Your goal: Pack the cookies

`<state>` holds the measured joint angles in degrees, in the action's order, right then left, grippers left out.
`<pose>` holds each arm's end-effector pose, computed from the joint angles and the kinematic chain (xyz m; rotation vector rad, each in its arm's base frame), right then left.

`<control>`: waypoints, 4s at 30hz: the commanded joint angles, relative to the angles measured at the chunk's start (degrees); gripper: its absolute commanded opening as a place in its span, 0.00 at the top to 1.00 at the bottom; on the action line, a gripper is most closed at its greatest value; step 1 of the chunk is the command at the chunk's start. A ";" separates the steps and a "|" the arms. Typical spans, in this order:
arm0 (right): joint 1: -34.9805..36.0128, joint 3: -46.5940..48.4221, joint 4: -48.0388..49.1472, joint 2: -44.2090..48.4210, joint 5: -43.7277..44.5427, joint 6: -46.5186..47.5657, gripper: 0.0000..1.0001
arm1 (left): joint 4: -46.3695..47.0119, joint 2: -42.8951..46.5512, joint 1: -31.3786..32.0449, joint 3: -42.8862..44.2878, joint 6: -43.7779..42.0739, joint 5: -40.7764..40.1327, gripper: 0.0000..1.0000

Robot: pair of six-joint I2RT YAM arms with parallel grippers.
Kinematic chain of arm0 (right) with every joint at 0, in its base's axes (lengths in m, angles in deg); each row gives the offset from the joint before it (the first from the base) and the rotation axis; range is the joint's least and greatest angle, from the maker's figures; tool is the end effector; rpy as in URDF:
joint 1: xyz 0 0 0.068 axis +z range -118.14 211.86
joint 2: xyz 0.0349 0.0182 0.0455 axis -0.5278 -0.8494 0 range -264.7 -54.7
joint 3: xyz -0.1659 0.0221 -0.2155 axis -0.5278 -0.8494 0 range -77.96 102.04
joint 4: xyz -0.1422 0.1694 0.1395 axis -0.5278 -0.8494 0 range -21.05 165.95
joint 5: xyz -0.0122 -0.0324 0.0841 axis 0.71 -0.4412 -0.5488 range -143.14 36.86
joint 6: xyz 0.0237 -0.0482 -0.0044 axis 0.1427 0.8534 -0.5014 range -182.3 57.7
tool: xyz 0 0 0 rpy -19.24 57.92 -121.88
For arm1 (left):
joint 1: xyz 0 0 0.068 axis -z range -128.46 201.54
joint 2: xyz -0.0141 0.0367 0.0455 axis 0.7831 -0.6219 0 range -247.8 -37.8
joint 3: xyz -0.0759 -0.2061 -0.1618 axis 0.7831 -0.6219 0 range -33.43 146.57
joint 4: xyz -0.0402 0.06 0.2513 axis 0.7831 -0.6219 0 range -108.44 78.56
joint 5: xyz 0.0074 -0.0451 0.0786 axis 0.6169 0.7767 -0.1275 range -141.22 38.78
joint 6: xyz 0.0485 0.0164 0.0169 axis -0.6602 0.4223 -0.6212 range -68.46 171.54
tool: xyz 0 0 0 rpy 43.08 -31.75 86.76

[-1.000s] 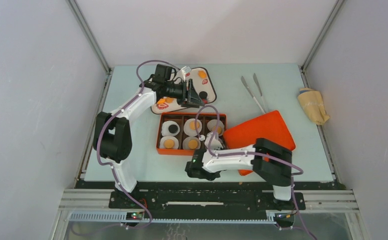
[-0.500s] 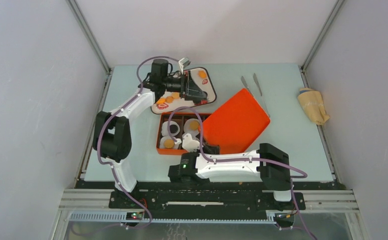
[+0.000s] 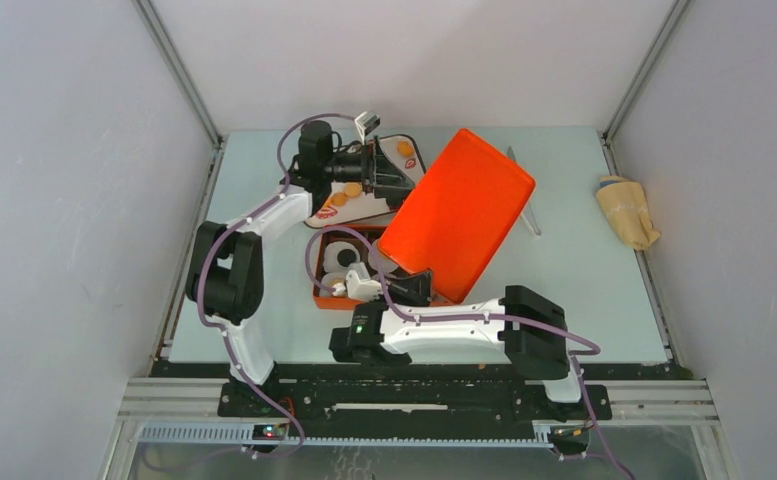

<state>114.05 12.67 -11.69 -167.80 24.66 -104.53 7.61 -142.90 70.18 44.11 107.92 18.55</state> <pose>0.0813 0.3371 0.2416 -0.8887 1.6628 -0.9949 0.3865 -0.1655 0.2955 0.4347 2.0239 -1.9125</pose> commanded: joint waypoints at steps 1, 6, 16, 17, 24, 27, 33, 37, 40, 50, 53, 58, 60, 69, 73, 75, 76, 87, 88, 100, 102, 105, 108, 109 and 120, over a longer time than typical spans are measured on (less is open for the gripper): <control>-0.26 3.12 -3.79 -0.47 8.56 2.87 1.00 | 5.80 -0.02 1.82 -1.65 3.69 1.57 0.35; 0.37 3.96 -3.77 -0.71 9.06 2.54 1.00 | 5.91 1.09 5.35 -2.25 2.97 0.50 0.35; 1.04 9.12 -3.77 -3.85 9.98 5.83 1.00 | -41.40 -3.64 7.23 11.37 -27.83 -10.39 0.61; 1.04 9.59 -3.77 -4.12 9.77 5.99 1.00 | -41.68 -3.67 7.33 11.35 -27.77 -10.81 0.70; 0.96 10.29 -3.85 -3.96 8.44 5.55 1.00 | -42.38 -2.98 7.23 10.96 -24.22 -15.87 1.00; -0.27 9.93 -3.86 -3.17 7.06 4.73 0.86 | -39.25 -2.23 6.00 9.79 -19.27 -17.08 1.00; -0.98 9.60 -3.90 0.46 6.97 3.18 0.22 | -36.70 -1.67 1.50 10.33 -13.00 -18.21 1.00; -1.44 10.06 -3.79 2.47 7.36 2.77 0.04 | -37.03 -3.42 -1.56 13.91 -9.59 -17.70 1.00; -2.13 11.84 -3.77 5.97 5.76 2.10 0.01 | -38.86 -3.86 -2.81 16.59 -8.69 -18.40 1.00; -8.74 -1.92 39.75 35.65 -23.53 28.07 0.02 | -44.10 -3.09 -6.25 22.42 -2.84 -24.54 1.00; -17.51 -7.83 46.00 46.11 -40.06 24.05 0.02 | -47.05 0.08 -6.54 21.99 -4.17 -30.04 1.00; -28.63 -8.80 45.05 50.64 -51.82 21.52 0.02 | -50.60 5.76 -6.08 19.94 -8.77 -38.86 1.00; -33.84 -9.92 46.20 51.63 -58.42 19.23 0.03 | -47.58 8.63 -5.79 16.18 -9.00 -39.94 1.00; -40.06 -18.66 55.59 51.92 -70.52 19.55 0.08 | -51.05 17.04 -5.15 5.85 -7.03 -48.48 1.00; -32.41 -16.57 54.36 48.14 -57.07 28.83 0.07 | -59.44 11.90 -5.19 15.93 -8.22 -48.42 1.00; -26.84 -16.56 55.28 46.15 -49.21 33.48 0.06 | -62.30 7.59 -5.27 21.42 -8.69 -47.25 1.00; -24.72 -16.54 55.89 45.05 -45.85 35.71 0.06 | -62.83 5.95 -5.23 23.57 -8.58 -45.91 1.00; -11.43 -20.03 71.12 30.82 -24.02 56.60 0.03 | -65.74 1.43 -5.25 27.92 -10.50 -39.23 1.00; -11.36 -20.18 72.23 30.07 -24.16 57.11 0.03 | -65.38 1.60 -5.27 27.25 -10.52 -38.99 1.00; -15.89 -20.45 86.78 23.39 -27.07 64.97 0.07 | -59.97 8.90 -4.94 15.68 -10.33 -34.20 1.00; -17.60 -19.47 85.70 22.13 -28.62 63.86 0.17 | -58.73 9.89 -4.86 13.56 -10.09 -32.88 1.00; -18.99 -18.30 83.42 21.08 -29.88 61.80 0.35 | -58.25 10.59 -4.83 12.43 -10.14 -31.90 1.00; -19.75 -18.30 82.33 20.61 -30.55 60.63 0.52 | -58.24 10.62 -4.83 12.93 -10.31 -30.93 1.00; -19.97 -18.30 82.39 20.56 -30.46 60.59 0.62 | -58.20 10.58 -4.82 13.09 -10.37 -30.59 1.00; -21.99 -17.03 82.06 23.77 -33.42 57.76 1.00 | -58.08 7.84 -4.75 16.62 -12.35 -29.72 0.76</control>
<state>95.84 -8.03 68.14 -148.52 -11.25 -39.90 -50.34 -136.32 65.24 57.12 101.15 -17.60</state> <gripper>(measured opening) 0.260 0.237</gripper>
